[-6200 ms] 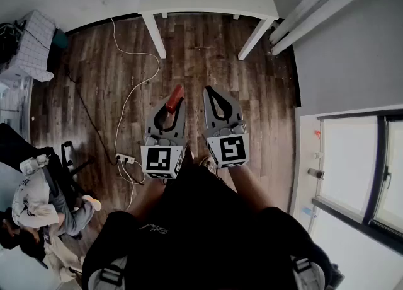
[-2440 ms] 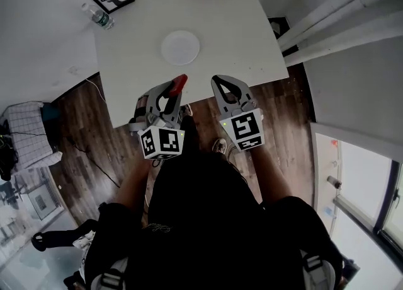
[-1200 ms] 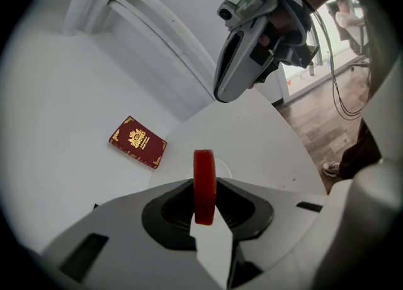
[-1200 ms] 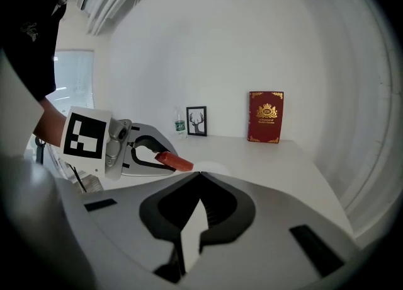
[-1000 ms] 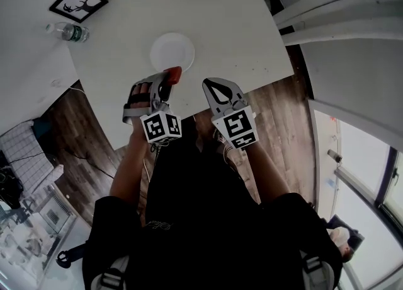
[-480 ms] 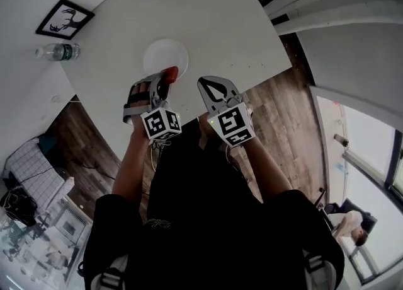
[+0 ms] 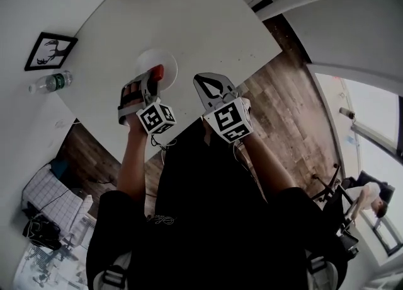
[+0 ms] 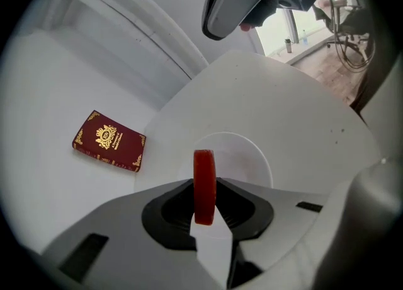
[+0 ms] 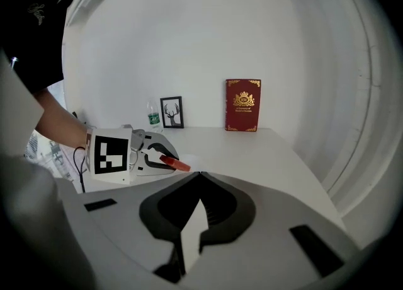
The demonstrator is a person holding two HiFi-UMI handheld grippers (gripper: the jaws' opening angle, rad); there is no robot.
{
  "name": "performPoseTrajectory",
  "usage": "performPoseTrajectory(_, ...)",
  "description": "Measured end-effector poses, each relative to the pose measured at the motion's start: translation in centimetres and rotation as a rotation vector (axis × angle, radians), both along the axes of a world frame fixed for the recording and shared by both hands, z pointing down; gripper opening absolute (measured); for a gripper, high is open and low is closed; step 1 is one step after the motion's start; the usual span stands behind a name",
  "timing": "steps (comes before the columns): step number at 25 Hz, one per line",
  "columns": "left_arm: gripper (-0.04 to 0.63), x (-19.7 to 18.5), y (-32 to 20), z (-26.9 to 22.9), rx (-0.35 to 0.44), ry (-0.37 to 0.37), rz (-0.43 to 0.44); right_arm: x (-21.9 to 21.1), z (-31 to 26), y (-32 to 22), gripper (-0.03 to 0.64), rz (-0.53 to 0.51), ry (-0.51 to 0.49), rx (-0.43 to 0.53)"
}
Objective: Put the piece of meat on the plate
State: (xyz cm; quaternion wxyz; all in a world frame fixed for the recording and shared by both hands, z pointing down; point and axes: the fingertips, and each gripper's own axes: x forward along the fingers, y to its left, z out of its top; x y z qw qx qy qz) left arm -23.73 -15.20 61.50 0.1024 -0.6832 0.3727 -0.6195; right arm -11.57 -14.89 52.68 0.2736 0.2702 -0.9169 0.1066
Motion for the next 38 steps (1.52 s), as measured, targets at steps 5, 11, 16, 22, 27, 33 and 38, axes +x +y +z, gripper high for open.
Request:
performPoseTrajectory(5,0.089,-0.6,-1.0,0.5,0.005,-0.051,0.024,0.0,0.0,0.0,0.021,0.007,0.002,0.005)
performPoseTrajectory(11,0.089,-0.8,-1.4,0.9,0.022,-0.106,0.069,0.0,0.3,0.8,0.021,0.006,0.029,-0.010)
performPoseTrajectory(16,0.089,-0.8,-1.7,1.0,0.032,-0.128,0.092,0.1,0.5,1.2,0.021,0.020,0.042,-0.014)
performPoseTrajectory(22,0.089,-0.9,-1.8,1.5,0.040,-0.162,0.104,0.0,0.1,1.5,0.021,0.021,0.032,-0.004)
performPoseTrajectory(27,0.089,-0.8,-1.9,1.5,0.040,-0.147,0.098,0.3,-0.1,1.6,0.021,0.026,0.043,-0.003)
performPoseTrajectory(33,0.091,-0.7,-1.7,1.8,0.026,-0.134,0.106,-0.1,-0.8,1.5,0.021,0.027,0.022,0.012)
performPoseTrajectory(38,0.116,-0.6,-1.5,2.1,-0.027,-0.084,0.081,-0.1,-0.9,1.5,0.021,0.022,0.026,0.011)
